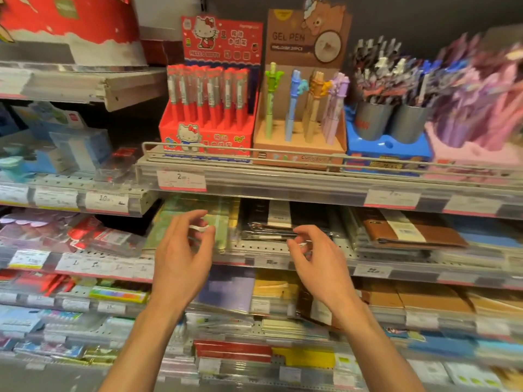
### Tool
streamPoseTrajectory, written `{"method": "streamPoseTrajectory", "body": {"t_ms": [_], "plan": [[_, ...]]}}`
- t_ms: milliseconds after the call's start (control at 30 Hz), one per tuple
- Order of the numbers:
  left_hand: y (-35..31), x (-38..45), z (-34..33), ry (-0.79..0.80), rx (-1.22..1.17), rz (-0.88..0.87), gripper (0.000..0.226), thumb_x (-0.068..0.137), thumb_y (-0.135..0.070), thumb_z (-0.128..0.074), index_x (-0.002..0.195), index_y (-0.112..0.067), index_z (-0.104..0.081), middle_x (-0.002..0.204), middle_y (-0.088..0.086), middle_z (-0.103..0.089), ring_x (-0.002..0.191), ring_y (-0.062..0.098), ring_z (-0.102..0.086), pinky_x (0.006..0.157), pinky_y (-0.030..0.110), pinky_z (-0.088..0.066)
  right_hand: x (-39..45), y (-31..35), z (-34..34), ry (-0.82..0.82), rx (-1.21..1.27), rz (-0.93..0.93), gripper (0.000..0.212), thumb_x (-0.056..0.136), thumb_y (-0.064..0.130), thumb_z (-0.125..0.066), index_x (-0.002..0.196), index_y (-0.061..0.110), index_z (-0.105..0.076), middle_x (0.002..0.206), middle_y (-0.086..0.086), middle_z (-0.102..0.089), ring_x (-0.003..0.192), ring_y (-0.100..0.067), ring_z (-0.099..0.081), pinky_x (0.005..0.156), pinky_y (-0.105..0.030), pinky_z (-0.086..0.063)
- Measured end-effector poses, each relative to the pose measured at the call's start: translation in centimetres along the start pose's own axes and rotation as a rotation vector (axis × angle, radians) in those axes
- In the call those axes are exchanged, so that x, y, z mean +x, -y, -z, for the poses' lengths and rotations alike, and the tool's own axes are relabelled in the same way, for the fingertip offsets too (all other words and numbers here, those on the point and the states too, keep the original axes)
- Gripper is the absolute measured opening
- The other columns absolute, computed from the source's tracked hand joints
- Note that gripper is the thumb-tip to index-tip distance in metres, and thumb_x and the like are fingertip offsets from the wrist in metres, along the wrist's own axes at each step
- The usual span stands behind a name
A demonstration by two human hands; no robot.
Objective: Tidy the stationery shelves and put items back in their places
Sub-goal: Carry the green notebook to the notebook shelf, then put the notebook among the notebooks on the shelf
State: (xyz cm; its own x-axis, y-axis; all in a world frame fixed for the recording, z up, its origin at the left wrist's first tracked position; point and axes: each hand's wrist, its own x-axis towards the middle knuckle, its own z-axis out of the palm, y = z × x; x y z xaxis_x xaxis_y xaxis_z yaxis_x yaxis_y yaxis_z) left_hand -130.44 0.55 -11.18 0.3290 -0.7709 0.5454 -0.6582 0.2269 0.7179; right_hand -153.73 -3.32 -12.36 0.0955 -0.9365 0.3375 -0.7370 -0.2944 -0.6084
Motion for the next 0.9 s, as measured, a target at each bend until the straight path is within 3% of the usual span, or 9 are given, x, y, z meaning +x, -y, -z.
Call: {"method": "streamPoseTrajectory", "body": {"t_ms": [133, 267, 400, 467, 567, 700, 833, 900], "plan": [[-4.4, -0.9, -5.4, 0.208, -0.137, 0.020, 0.023, 0.094, -0.031, -0.060, 0.117, -0.028, -0.059, 0.097, -0.012, -0.064, 0.082, 0.003, -0.060, 0.069, 0.021, -0.049, -0.9, -3.5, 5.2, -0.142, -0.047, -0.004, 0.022, 0.097, 0.040, -0.054, 0.115, 0.028, -0.062, 0.091, 0.017, -0.063, 0.078, 0.001, -0.059, 0.073, -0.024, -0.049], [-8.6, -2.0, -10.9, 0.434, -0.303, 0.142, 0.019, 0.093, -0.035, -0.060, 0.112, -0.031, -0.060, 0.094, -0.011, -0.066, 0.080, 0.004, -0.065, 0.075, 0.028, -0.054, -1.6, -7.0, 10.2, -0.301, -0.083, -0.081, 0.013, 0.096, 0.034, -0.057, 0.105, 0.028, -0.064, 0.081, 0.016, -0.063, 0.074, -0.003, -0.059, 0.070, -0.032, -0.050], [-11.7, -2.5, -15.9, 0.547, -0.389, 0.225, 0.026, 0.094, -0.036, -0.060, 0.117, -0.023, -0.058, 0.084, 0.000, -0.067, 0.072, 0.010, -0.070, 0.079, 0.037, -0.056, -1.8, -10.4, 14.1, -0.449, -0.139, -0.170, 0.012, 0.096, 0.030, -0.058, 0.103, 0.023, -0.066, 0.091, 0.006, -0.064, 0.084, -0.013, -0.061, 0.071, -0.032, -0.048], [-13.0, -2.7, -17.7, 0.582, -0.421, 0.278, 0.034, 0.095, -0.038, -0.058, 0.124, -0.021, -0.053, 0.085, 0.004, -0.067, 0.070, 0.009, -0.071, 0.083, 0.041, -0.057, -1.5, -12.4, 15.4, -0.500, -0.202, -0.234, 0.016, 0.095, 0.031, -0.058, 0.102, 0.019, -0.067, 0.100, -0.002, -0.062, 0.097, -0.020, -0.058, 0.081, -0.035, -0.047], [-14.4, -2.9, -19.7, 0.626, -0.482, 0.369, 0.048, 0.094, -0.042, -0.058, 0.136, -0.023, -0.042, 0.095, 0.004, -0.068, 0.075, 0.014, -0.072, 0.081, 0.041, -0.059, -0.9, -15.1, 16.3, -0.472, -0.244, -0.358, 0.029, 0.095, 0.036, -0.059, 0.111, 0.012, -0.067, 0.117, -0.014, -0.060, 0.117, -0.029, -0.050, 0.097, -0.037, -0.039], [-15.7, -3.0, -21.2, 0.651, -0.557, 0.455, 0.056, 0.095, -0.037, -0.059, 0.143, -0.022, -0.034, 0.100, 0.004, -0.067, 0.082, 0.019, -0.073, 0.079, 0.039, -0.060, 0.1, -16.2, 16.8, -0.393, -0.175, -0.493, 0.053, 0.096, 0.046, -0.055, 0.133, 0.008, -0.054, 0.135, -0.018, -0.054, 0.131, -0.034, -0.042, 0.109, -0.044, -0.034], [-16.4, -3.0, -21.8, 0.644, -0.657, 0.528, 0.065, 0.094, -0.028, -0.062, 0.148, -0.017, -0.029, 0.105, 0.004, -0.070, 0.082, 0.019, -0.074, 0.071, 0.028, -0.059, 0.8, -16.8, 17.0, -0.343, -0.136, -0.561, 0.060, 0.094, 0.048, -0.056, 0.138, 0.008, -0.052, 0.138, -0.019, -0.054, 0.130, -0.036, -0.046, 0.109, -0.047, -0.038], [-16.6, -3.1, -22.0, 0.632, -0.705, 0.569, 0.066, 0.094, -0.024, -0.063, 0.150, -0.016, -0.028, 0.107, 0.005, -0.071, 0.081, 0.017, -0.074, 0.069, 0.025, -0.059, 1.0, -17.1, 16.8, -0.292, -0.005, -0.605, 0.060, 0.093, 0.046, -0.059, 0.139, 0.007, -0.051, 0.137, -0.017, -0.055, 0.125, -0.034, -0.053, 0.107, -0.049, -0.043]]}}
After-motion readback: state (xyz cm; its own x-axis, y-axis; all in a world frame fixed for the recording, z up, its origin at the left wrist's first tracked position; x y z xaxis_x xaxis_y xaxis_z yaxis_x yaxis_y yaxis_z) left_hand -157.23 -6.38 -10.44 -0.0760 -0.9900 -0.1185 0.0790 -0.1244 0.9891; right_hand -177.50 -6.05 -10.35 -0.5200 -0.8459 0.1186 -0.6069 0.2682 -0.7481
